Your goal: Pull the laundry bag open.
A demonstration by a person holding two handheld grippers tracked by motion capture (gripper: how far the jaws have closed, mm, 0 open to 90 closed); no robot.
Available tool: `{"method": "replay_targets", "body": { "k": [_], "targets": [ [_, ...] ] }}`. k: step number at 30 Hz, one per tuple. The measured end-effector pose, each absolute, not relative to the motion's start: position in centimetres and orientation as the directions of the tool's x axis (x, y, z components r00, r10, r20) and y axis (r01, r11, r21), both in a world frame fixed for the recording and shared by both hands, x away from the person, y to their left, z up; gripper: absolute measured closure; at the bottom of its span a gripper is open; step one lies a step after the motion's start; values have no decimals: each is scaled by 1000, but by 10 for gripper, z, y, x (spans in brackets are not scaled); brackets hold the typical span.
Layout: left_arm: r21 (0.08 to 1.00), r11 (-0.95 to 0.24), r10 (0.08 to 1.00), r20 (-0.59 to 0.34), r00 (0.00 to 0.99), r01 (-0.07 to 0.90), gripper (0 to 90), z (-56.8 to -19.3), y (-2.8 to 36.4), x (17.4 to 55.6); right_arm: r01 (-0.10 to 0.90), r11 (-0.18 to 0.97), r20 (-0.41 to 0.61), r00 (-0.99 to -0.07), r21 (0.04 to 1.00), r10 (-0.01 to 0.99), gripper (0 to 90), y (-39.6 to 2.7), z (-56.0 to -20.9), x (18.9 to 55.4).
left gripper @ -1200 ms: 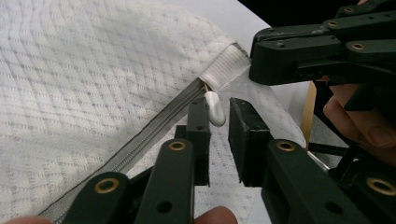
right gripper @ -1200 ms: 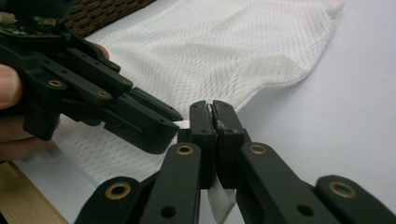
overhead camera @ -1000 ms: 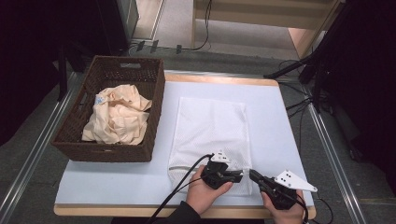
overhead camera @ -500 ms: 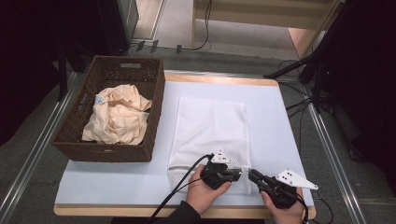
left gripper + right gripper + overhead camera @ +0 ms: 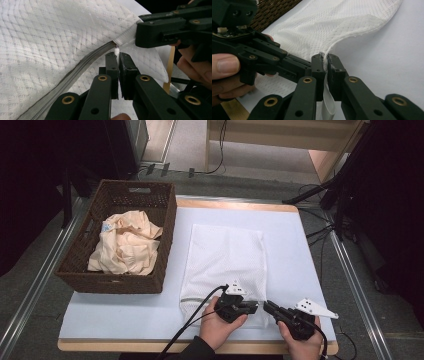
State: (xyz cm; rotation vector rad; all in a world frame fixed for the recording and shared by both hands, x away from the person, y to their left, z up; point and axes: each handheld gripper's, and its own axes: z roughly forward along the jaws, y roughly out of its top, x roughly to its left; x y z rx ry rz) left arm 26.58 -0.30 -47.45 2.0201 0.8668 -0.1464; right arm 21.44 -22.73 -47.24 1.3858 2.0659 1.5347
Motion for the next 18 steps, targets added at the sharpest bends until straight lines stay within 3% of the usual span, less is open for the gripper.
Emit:
{"method": "replay_targets", "body": {
  "k": [18],
  "targets": [
    [685,-329,542,-427,724,650,869,-472,-1,266,500,65,250,-537,864,806,877,-220,-466,208]
  ]
}}
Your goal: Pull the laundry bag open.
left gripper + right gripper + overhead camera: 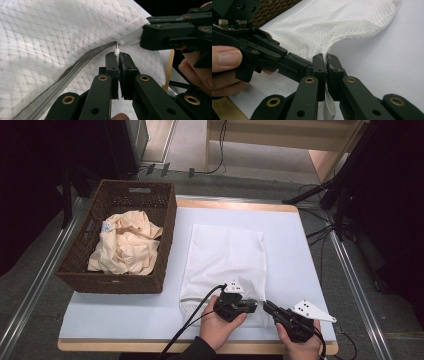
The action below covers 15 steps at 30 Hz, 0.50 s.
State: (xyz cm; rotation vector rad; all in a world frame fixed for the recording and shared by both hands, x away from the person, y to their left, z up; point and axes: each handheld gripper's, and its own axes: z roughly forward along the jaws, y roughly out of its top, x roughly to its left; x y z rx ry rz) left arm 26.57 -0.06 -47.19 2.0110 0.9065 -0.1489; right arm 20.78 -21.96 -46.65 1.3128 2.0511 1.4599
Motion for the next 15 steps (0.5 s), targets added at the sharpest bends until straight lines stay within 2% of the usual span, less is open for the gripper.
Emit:
{"method": "replay_targets", "body": {
  "k": [3,7,12,13,14,15],
  "targets": [
    [666,-305,534,-472,701,681,869,-475,3,268,495,70,239,-532,866,813,885,-219,-467,208],
    [666,-300,535,-475,698,683,869,-476,4,268,490,84,220,-531,868,818,889,-218,-466,207],
    [671,-308,552,-452,701,675,870,-475,4,267,495,88,216,-524,864,824,894,-217,-464,207],
    [675,-311,588,-416,694,669,870,-476,4,267,485,69,217,-508,872,833,896,-220,-462,206],
    [665,-301,593,-430,681,683,870,-479,8,269,485,69,217,-508,872,833,896,-220,-462,206],
    [632,-248,597,-497,629,734,870,-484,17,273,473,46,223,-497,880,839,896,-227,-458,206]
  ]
}}
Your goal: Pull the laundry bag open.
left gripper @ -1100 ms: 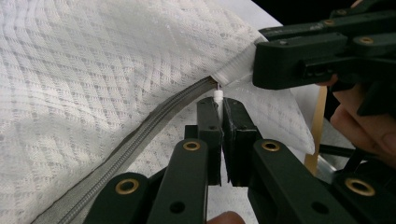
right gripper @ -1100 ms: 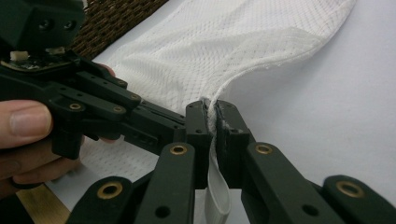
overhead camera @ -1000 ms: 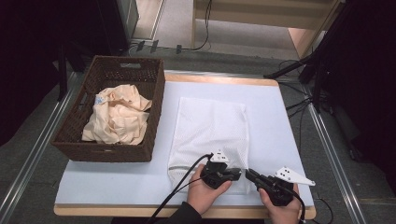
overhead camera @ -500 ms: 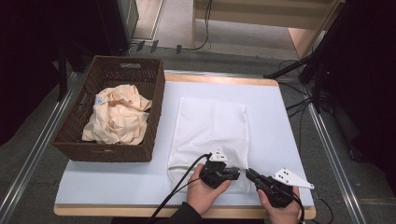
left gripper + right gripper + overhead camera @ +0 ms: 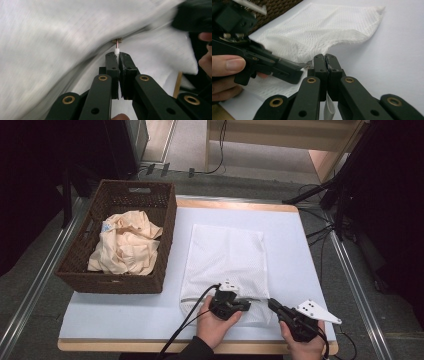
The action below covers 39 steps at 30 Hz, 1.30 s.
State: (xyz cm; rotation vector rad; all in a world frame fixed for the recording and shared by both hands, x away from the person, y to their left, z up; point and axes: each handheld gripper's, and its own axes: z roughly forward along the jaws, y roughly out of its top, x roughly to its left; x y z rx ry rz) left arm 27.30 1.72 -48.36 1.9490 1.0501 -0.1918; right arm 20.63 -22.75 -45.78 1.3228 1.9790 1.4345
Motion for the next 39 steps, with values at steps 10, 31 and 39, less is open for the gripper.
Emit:
{"method": "replay_targets", "body": {
  "k": [10,31,39],
  "targets": [
    [641,-262,640,-444,627,721,869,-481,31,270,475,53,210,-484,878,850,895,-231,-459,207],
    [651,-261,703,-378,603,713,868,-477,83,263,496,36,221,-449,868,866,894,-241,-462,212],
    [661,-262,723,-348,597,703,868,-476,102,257,498,34,222,-445,866,868,894,-241,-463,212]
  ]
}}
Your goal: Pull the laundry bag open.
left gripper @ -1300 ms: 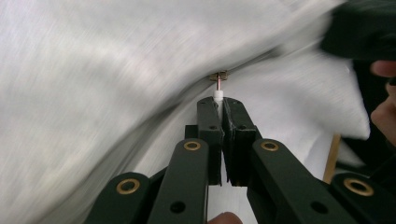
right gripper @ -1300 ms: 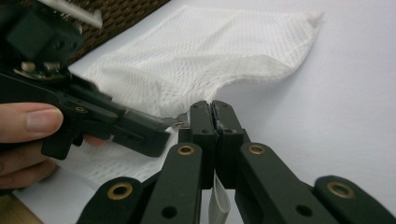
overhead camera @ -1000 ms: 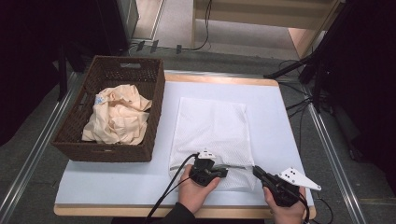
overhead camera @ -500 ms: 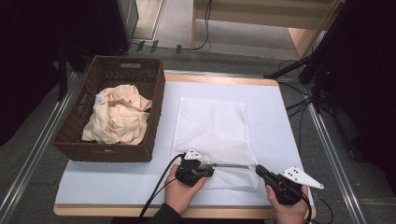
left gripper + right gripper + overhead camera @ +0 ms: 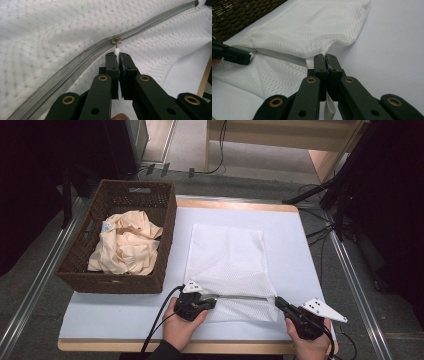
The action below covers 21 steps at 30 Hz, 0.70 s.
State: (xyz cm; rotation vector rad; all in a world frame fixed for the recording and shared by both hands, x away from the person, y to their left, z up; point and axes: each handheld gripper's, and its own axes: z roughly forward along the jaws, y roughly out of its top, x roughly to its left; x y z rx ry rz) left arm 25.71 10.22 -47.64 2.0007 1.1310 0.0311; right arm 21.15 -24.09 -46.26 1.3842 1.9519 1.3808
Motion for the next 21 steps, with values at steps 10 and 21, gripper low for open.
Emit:
{"method": "replay_targets", "body": {
  "k": [10,21],
  "targets": [
    [678,-246,752,-317,577,693,869,-475,127,247,501,35,222,-443,865,869,894,-241,-463,212],
    [684,-243,778,-287,560,688,868,-467,153,239,506,38,221,-441,862,870,893,-240,-465,212]
  ]
}}
